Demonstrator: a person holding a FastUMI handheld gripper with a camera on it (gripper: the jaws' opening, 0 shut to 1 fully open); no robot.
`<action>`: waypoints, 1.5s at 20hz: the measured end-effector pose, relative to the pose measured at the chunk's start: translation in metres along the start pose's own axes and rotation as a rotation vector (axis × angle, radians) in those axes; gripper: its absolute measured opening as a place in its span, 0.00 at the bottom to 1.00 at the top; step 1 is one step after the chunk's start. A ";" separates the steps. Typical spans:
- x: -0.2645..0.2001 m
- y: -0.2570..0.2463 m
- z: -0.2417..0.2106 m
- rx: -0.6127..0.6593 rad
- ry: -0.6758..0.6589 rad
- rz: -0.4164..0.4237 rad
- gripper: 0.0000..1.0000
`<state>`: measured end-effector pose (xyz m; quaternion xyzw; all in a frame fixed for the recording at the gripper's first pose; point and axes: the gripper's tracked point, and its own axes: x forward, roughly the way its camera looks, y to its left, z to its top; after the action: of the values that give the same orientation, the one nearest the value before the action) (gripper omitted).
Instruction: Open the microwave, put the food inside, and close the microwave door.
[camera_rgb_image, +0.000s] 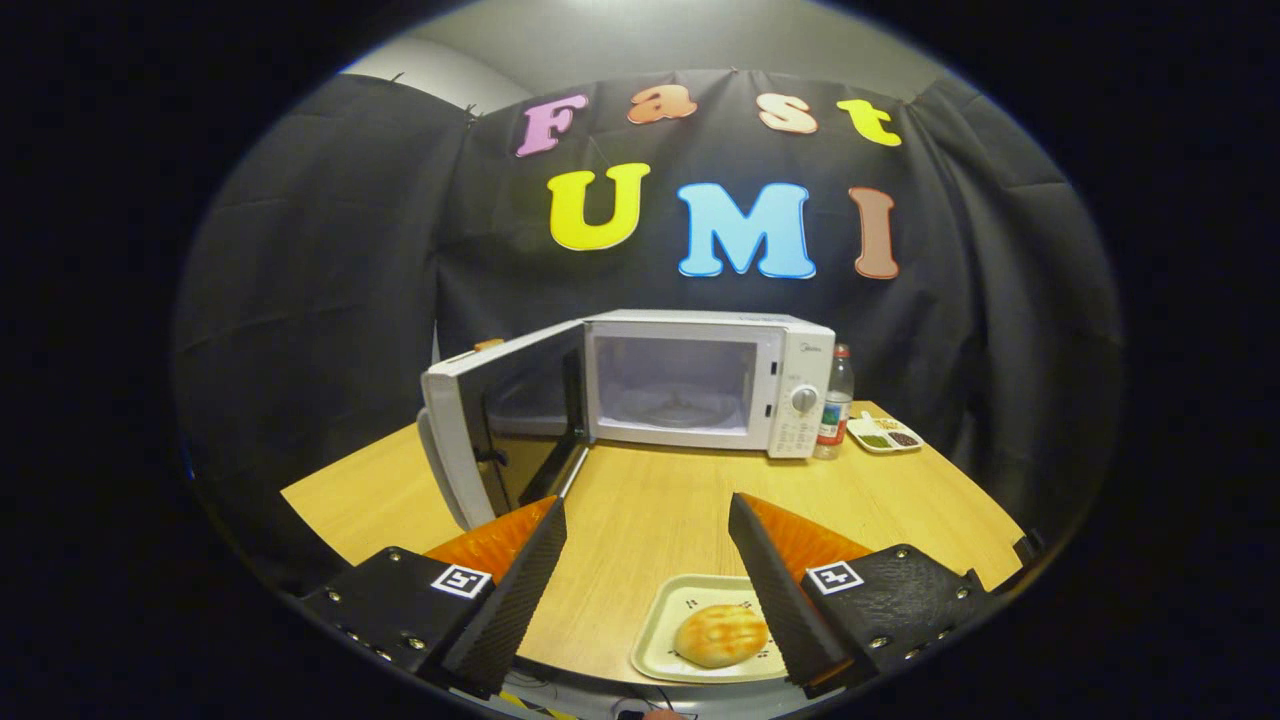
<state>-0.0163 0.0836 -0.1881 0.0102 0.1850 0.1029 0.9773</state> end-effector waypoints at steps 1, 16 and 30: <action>0.003 -0.009 -0.010 0.008 0.021 -0.015 0.99; 0.023 -0.051 -0.135 0.053 0.329 -0.088 0.99; 0.025 -0.046 -0.153 0.103 0.414 -0.059 0.76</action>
<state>-0.0405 0.0409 -0.3422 0.0336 0.3870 0.0646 0.9192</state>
